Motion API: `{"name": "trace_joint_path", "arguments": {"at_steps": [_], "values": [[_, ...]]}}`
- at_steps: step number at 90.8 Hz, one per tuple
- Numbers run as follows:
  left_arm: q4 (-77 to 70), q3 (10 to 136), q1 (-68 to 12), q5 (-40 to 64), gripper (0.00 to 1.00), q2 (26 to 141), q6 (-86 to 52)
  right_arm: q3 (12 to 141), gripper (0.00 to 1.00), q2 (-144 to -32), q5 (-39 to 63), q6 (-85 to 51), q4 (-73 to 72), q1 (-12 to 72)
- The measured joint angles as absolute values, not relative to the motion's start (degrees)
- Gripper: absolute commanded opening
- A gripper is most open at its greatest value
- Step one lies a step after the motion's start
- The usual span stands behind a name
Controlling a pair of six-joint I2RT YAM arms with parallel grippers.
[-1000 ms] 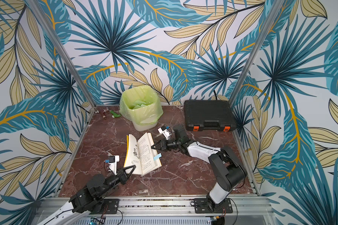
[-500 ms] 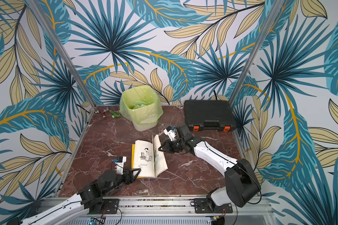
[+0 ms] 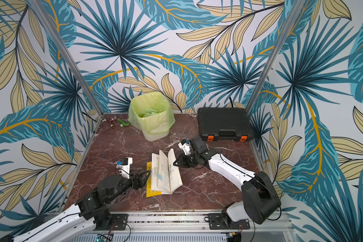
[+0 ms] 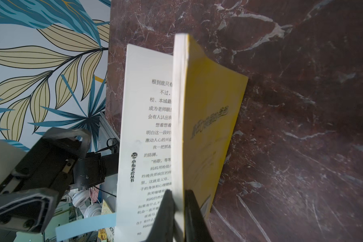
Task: Peel off the used sticky note
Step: Turn the page of the book at the center of the board.
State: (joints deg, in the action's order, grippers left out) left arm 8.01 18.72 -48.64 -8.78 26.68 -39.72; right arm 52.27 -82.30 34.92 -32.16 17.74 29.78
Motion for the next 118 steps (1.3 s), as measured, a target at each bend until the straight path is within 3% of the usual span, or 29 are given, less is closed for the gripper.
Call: {"name": "trace_joint_path", "arguments": {"at_steps": [14,36,63,118], "values": [[8.56,23.24,-48.64,-9.23,0.59,29.39,-39.09,50.96,0.00,-82.13,35.29,-32.60,15.40,29.78],[6.44,30.06,-48.64,-2.31,0.46,45.87,-38.57,49.60,0.00,-82.08,35.86,-33.45,12.45,29.78],[9.45,34.72,-48.64,0.30,0.55,51.44,-37.47,48.62,0.00,-82.08,36.03,-34.11,10.17,29.78],[13.19,35.18,-48.64,0.14,0.53,53.93,-37.47,48.10,0.00,-82.06,36.05,-34.54,8.97,29.78]]}}
